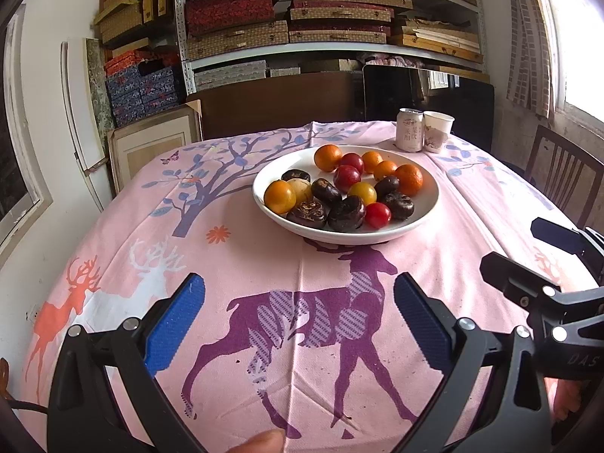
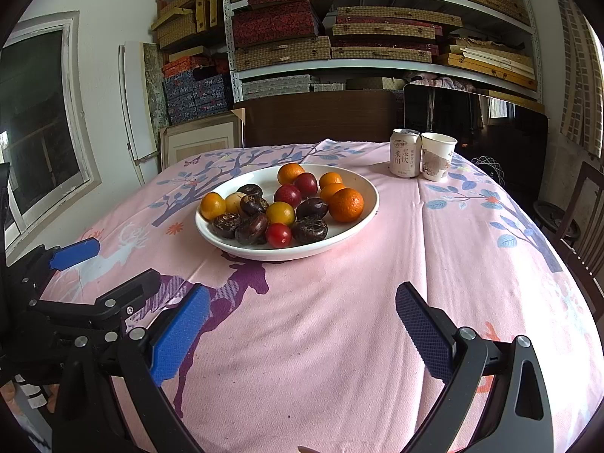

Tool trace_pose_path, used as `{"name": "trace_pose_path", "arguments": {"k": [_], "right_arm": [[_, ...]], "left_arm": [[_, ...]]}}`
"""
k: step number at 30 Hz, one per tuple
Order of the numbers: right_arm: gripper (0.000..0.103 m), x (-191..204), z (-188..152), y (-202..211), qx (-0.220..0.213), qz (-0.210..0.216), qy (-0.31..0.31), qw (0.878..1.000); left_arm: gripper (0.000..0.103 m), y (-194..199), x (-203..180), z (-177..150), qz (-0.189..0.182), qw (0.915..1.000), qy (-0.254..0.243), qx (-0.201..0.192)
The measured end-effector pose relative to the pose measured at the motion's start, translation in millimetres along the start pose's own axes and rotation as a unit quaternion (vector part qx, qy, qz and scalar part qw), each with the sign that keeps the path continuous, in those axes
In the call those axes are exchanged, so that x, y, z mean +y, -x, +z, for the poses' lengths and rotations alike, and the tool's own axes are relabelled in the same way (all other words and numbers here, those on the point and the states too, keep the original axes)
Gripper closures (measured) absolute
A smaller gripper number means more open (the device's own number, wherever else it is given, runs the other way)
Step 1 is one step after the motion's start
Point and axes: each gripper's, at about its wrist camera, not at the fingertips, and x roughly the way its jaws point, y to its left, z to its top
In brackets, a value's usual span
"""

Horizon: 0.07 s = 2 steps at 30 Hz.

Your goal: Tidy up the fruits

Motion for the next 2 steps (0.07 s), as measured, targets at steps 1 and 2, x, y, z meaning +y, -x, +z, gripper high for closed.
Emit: {"name": "trace_pose_path", "arguments": {"k": [1, 2], "right_arm": [[0.003, 0.0, 0.0, 0.0, 0.0, 0.0, 0.0, 1.0], [0.003, 0.2, 0.1, 0.2, 0.0, 0.0, 0.0, 1.0]], "left_arm": [[0.005, 0.0, -0.5, 2.7, 0.0, 1.0, 0.0, 0.001], [0.005, -0.1, -0.1, 2.6, 0.0, 1.0, 0.0, 0.002]]}}
